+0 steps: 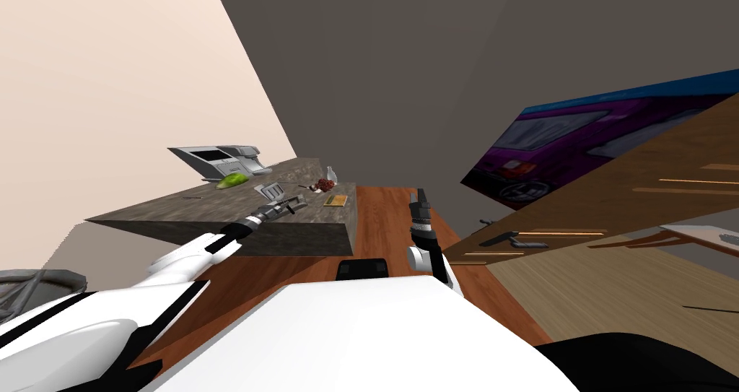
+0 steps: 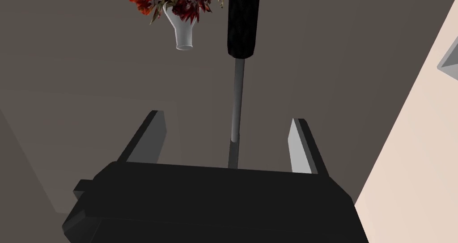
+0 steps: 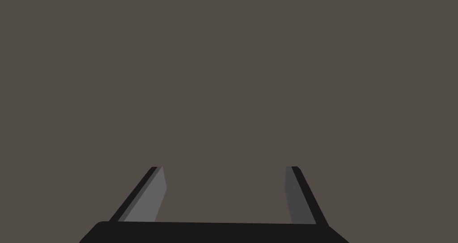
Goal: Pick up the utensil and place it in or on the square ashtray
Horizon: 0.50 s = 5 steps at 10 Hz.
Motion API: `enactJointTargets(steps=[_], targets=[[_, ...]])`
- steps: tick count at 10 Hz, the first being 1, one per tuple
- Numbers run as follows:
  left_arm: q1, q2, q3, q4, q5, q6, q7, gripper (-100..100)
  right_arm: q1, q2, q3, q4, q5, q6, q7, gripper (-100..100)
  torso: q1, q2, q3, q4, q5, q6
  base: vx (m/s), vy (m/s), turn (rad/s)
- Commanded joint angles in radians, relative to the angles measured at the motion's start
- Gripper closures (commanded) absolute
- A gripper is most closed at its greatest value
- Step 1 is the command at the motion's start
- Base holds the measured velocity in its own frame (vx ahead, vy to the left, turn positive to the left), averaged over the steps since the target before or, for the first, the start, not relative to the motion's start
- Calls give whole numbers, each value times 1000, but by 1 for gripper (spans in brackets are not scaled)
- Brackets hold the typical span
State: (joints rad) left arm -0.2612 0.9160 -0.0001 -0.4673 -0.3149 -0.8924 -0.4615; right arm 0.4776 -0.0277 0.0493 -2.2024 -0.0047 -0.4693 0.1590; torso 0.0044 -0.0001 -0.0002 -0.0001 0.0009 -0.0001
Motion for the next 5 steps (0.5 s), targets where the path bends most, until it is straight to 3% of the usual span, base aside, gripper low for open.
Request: enactJointTargets(steps=[1,2,3,4,5], targets=[[-15,-4,-5,34,-3,-20,-3,-100,0,0,0,0,0,0,0,0,0,0,0,0,0,0,-3,35,-7],[-11,-3,-4,22,-2,-12,0,-100,0,0,0,0,0,0,0,0,-1,0,0,0,0,0,-1,12,1],[-12,-3,-4,24,-2,-14,-1,0,0,0,0,0,0,0,0,0,-2,0,0,0,0,0,0,0,0],[-34,-24,-16,4,-7,30,-6,-100,0,0,0,0,0,0,0,0,-3,0,0,0,-1,0,-35,46,15],[-56,-45,-29,-16,-11,58,-12,-100,0,0,0,0,0,0,0,0,-1,1,1,0,0,0,-79,94,8]])
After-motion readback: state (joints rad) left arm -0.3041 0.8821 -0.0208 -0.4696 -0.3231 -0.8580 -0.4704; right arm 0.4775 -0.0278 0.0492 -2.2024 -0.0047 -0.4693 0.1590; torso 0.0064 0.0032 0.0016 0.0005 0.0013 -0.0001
